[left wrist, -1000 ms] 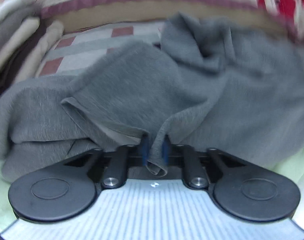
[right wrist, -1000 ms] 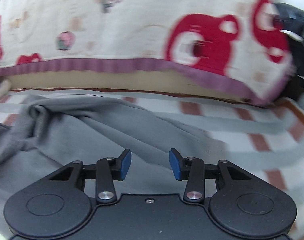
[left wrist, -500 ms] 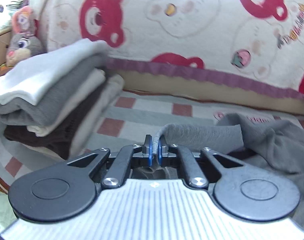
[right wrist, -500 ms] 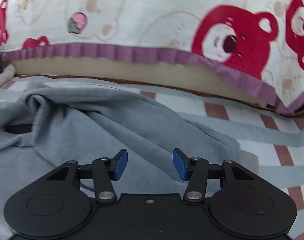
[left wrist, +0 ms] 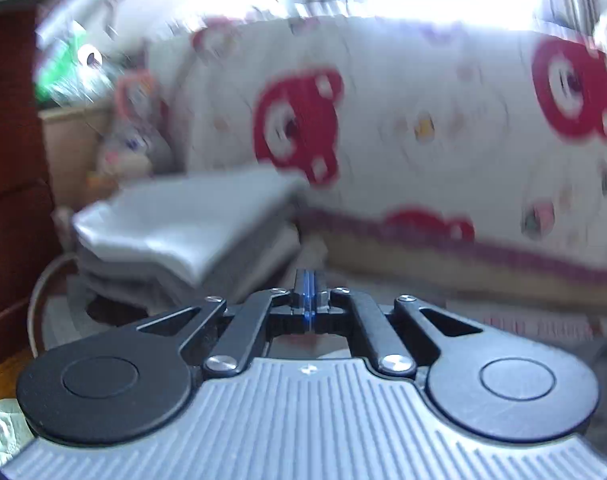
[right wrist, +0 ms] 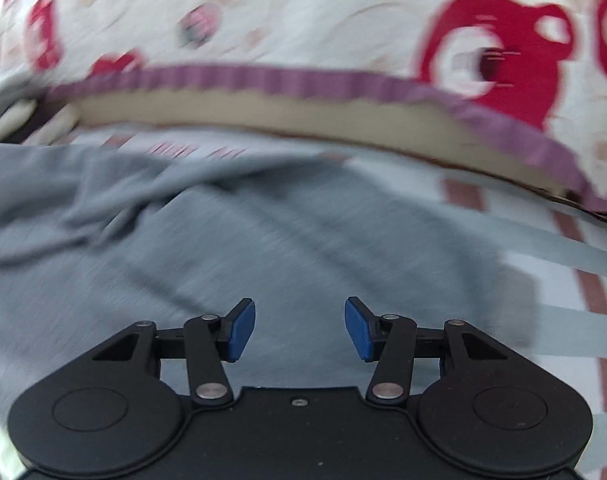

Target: Fold clothes

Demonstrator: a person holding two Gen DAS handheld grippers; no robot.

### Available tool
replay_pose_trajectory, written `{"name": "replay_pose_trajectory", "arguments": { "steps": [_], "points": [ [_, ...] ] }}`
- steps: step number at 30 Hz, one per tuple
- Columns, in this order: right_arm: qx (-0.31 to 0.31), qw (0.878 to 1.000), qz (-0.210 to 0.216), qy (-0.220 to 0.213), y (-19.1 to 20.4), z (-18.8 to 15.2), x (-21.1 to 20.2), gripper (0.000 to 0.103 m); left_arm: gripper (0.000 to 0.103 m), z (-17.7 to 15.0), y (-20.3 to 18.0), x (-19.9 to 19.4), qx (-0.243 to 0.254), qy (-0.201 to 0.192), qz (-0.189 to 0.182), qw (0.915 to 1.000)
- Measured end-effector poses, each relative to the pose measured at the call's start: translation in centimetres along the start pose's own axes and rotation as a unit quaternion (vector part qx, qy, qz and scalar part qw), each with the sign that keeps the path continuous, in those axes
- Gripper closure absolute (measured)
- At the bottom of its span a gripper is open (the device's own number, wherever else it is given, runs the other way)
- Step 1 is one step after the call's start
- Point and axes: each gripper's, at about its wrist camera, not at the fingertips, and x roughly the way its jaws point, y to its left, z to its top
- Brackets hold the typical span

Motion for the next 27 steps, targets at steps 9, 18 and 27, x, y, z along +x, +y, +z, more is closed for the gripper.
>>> {"name": "replay_pose_trajectory", "arguments": {
  "steps": [9, 18, 27],
  "points": [
    [-0.072, 0.993, 0.094, -0.008, 9.7, 2.9, 2.1, 0.048, 0.052, -7.4, 0.4, -0.5, 0.023, 0.093, -0.054, 0.9939],
    [-0.071, 0.988, 0.138, 0.009, 13.6, 5.3, 4.3, 0.047, 0.039, -11.4, -1.2, 0.9, 0.098, 0.104, -0.072, 0.9872],
    [0.014, 0.986, 0.163, 0.039, 12.2, 7.1, 8.6, 0.045, 0.099, -7.1, -5.3, 4.2, 0.212, 0.043, -0.005, 0.9764]
  ]
}}
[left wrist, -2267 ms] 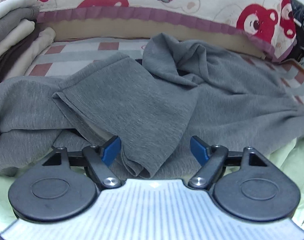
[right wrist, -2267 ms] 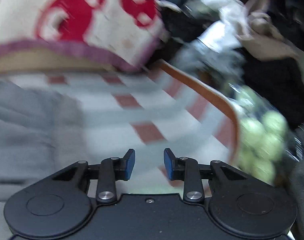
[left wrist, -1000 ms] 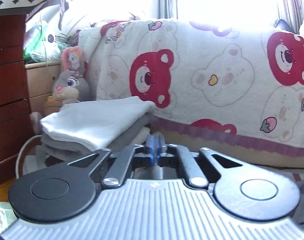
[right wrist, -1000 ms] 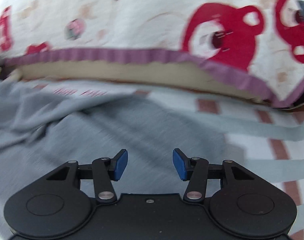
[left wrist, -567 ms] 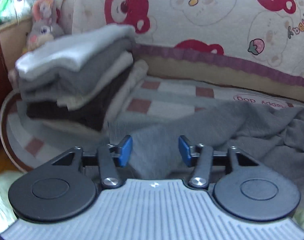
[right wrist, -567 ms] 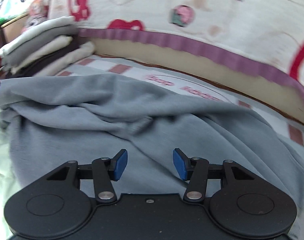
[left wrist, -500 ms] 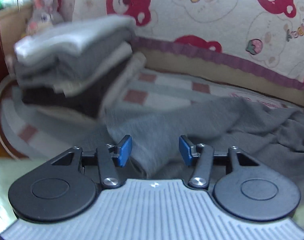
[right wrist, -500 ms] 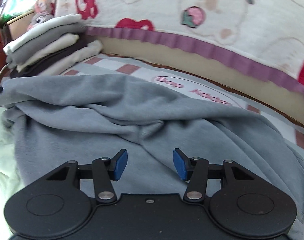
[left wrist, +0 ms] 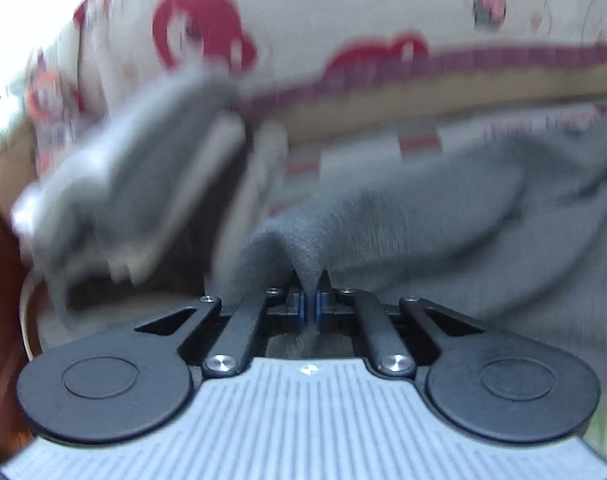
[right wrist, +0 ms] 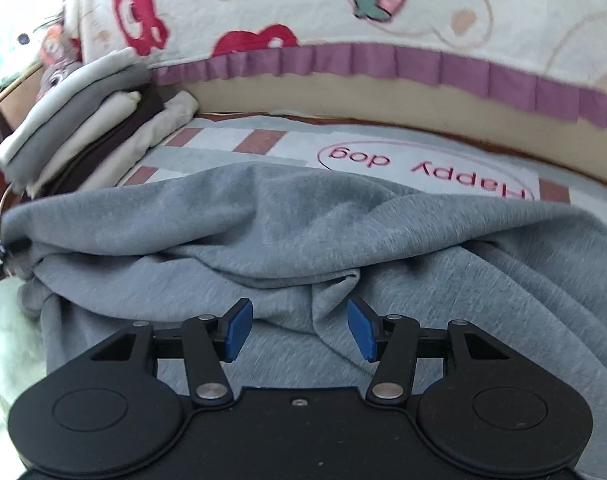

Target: Fold clothes

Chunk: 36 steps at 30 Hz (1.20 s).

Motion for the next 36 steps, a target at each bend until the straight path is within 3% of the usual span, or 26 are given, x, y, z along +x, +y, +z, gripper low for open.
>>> {"name": "replay_pose_trajectory", "arguments": {
  "steps": [2, 4, 8, 12, 15, 17, 19, 21, 23, 25, 28, 31, 34, 36],
  "points": [
    [-0.007, 0.999, 0.022, 0.023, -0.5, 0.5, 1.2, 0.045, 0.099, 2.8, 1.4, 0.8, -0.006, -0.018, 0.005, 0.9998],
    [-0.048, 0.998, 0.006, 0.039, -0.2, 0.8, 2.3, 0.046, 0.099, 5.5, 3.3, 2.5, -0.038, -0.02, 0.002, 0.9991],
    [-0.081, 0.995, -0.004, 0.055, -0.7, 1.8, 4.3, 0.046, 0.099, 9.2, 5.8, 8.1, -0.074, 0.005, 0.013, 0.9972],
    [-0.032, 0.999, 0.018, 0.032, -2.8, 3.4, 5.6, 0.045, 0.096, 10.6, 4.7, 15.0, -0.047, 0.055, 0.031, 0.9969],
    [-0.007, 1.0, -0.019, 0.002, -4.2, 4.9, 6.9, 0.045, 0.086, 10.5, 3.0, 18.0, 0.005, 0.073, 0.037, 0.9966],
    [-0.015, 0.998, -0.057, -0.004, -4.8, 6.2, 8.1, 0.045, 0.079, 10.3, 2.3, 17.4, 0.016, 0.045, 0.015, 0.9988],
    [-0.016, 0.998, -0.058, -0.004, -5.6, 7.1, 8.9, 0.045, 0.059, 9.9, 1.8, 15.8, 0.016, -0.014, -0.032, 0.9993],
    [-0.028, 0.997, -0.065, -0.008, -6.0, 7.4, 9.1, 0.045, 0.048, 9.0, 0.6, 14.2, 0.039, -0.058, -0.066, 0.9953],
    [-0.042, 0.996, -0.072, -0.014, -6.4, 7.6, 9.3, 0.048, 0.043, 7.5, -1.0, 13.1, 0.092, -0.072, -0.112, 0.9868],
    [-0.044, 0.994, -0.102, -0.022, -6.7, 8.2, 9.3, 0.053, 0.036, 6.0, -2.6, 12.1, 0.148, -0.079, -0.16, 0.9726],
    [-0.028, 0.988, -0.149, -0.03, -7.9, 9.2, 9.3, 0.054, 0.036, 3.9, -5.3, 11.8, 0.223, -0.073, -0.2, 0.9512],
    [-0.026, 0.988, -0.15, -0.031, -8.5, 9.2, 8.8, 0.054, 0.036, 3.0, -7.6, 12.8, 0.259, -0.059, -0.184, 0.9464],
    [-0.042, 0.986, -0.16, -0.034, -8.7, 8.8, 7.7, 0.054, 0.036, 3.5, -8.9, 14.0, 0.254, -0.065, -0.152, 0.953],
    [-0.029, 0.986, -0.159, -0.04, -9.6, 8.3, 6.4, 0.05, 0.036, 4.3, -9.3, 14.6, 0.239, -0.052, -0.16, 0.9563]
  ]
}}
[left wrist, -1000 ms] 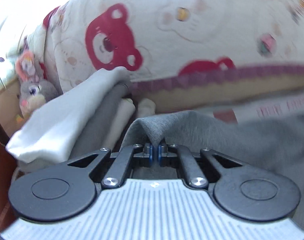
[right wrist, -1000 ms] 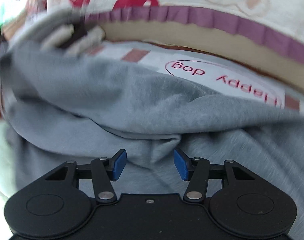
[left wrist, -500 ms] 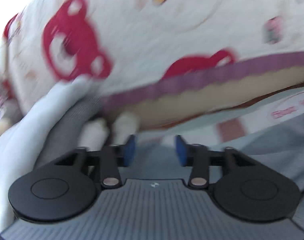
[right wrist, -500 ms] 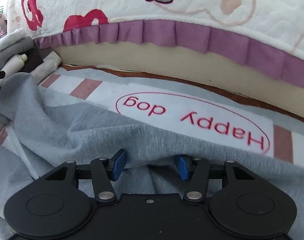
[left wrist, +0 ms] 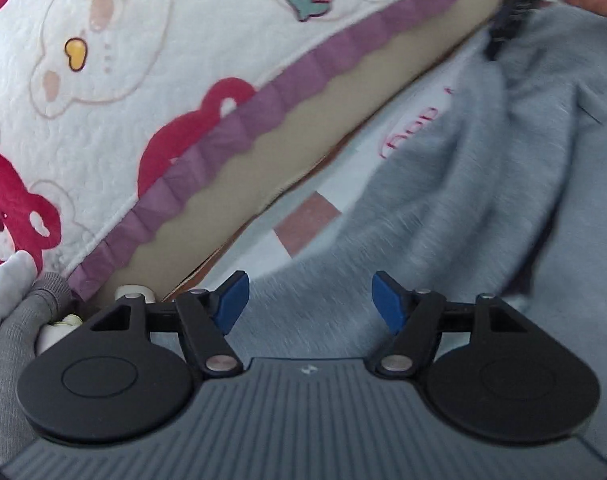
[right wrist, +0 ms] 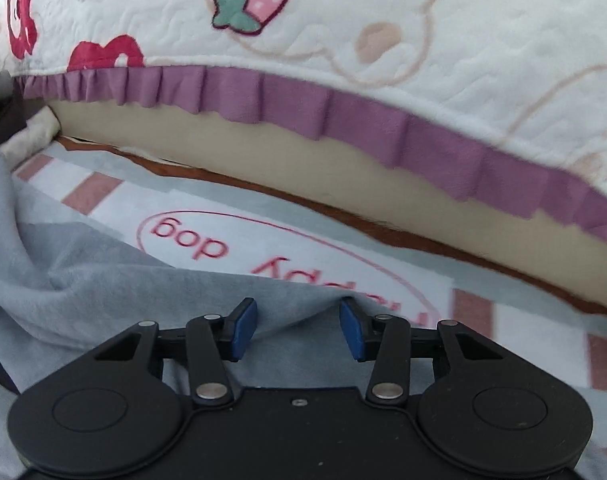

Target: Fold clothes

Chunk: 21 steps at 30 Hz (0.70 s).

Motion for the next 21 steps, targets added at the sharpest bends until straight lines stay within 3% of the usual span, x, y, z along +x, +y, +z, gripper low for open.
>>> {"name": "replay_pose_trajectory", "arguments": {
  "steps": [2, 6, 11, 14, 17, 21],
  "points": [
    [0.043, 0.999, 0.017, 0.002, -2.1, -0.8, -1.1, 0.05, 0.036, 0.9, 0.1, 0.3, -0.008, 0.006, -0.043, 0.999],
    [0.095, 0.995, -0.033, -0.006, -7.3, -3.2, -4.0, 0.049, 0.036, 1.8, -0.9, -0.1, 0.005, 0.0, -0.104, 0.9946],
    [0.153, 0.982, -0.112, -0.005, -16.5, -6.3, -8.2, 0.047, 0.036, 2.9, -2.7, 1.0, 0.041, 0.04, -0.114, 0.9918],
    [0.165, 0.977, -0.134, -0.003, -21.1, -7.8, -10.7, 0.043, 0.035, 3.3, -3.3, 2.1, 0.067, 0.06, -0.117, 0.9889],
    [0.212, 0.969, -0.127, -0.008, -25.2, -9.9, -13.0, 0.04, 0.035, 3.7, -3.9, 3.1, 0.084, 0.074, -0.11, 0.9876],
    [0.307, 0.948, -0.078, -0.007, -29.1, -12.7, -13.9, 0.036, 0.028, 4.2, -4.1, 4.8, 0.058, 0.092, -0.104, 0.9887]
  ]
}}
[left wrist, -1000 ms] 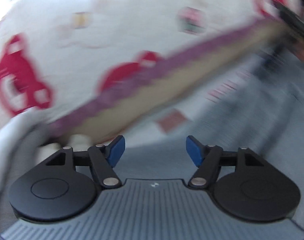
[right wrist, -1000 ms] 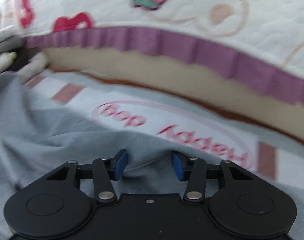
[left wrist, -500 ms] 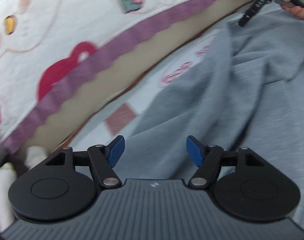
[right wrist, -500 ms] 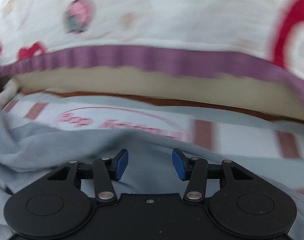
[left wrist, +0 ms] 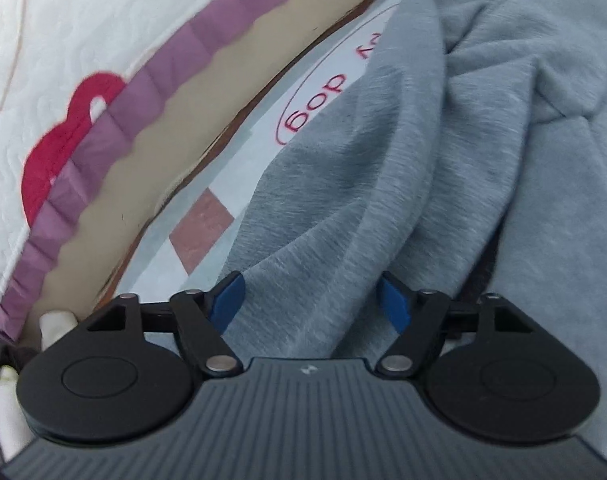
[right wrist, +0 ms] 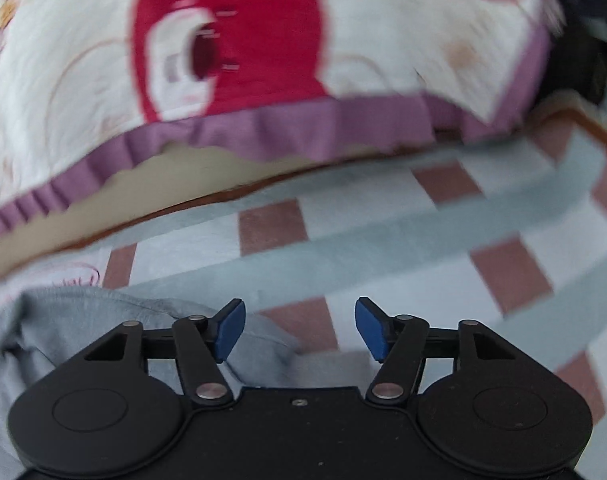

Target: Fold clothes

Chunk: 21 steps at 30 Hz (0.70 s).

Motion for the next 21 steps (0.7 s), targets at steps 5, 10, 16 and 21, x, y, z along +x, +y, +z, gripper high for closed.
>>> {"name": "replay_pose_trajectory", "arguments": {
  "steps": [5, 10, 16, 21],
  "points": [
    [0.036, 0.996, 0.067, 0.043, -0.8, -1.6, 1.2, 0.036, 0.069, 0.5, 0.2, 0.9, -0.035, 0.005, 0.009, 0.9993],
    [-0.086, 0.995, 0.027, 0.035, 2.4, -3.4, 1.5, 0.034, 0.099, 1.5, 1.6, -0.6, -0.08, -0.017, 0.05, 0.9954],
    [-0.288, 0.955, -0.006, 0.075, 6.9, -7.0, 2.2, 0.034, 0.099, 2.9, 3.4, -3.9, -0.107, -0.084, 0.149, 0.9794],
    [-0.174, 0.984, -0.04, 0.006, 6.2, -6.1, 3.3, 0.032, 0.099, 3.3, 3.2, -4.6, -0.153, -0.114, 0.179, 0.9652]
  ]
}}
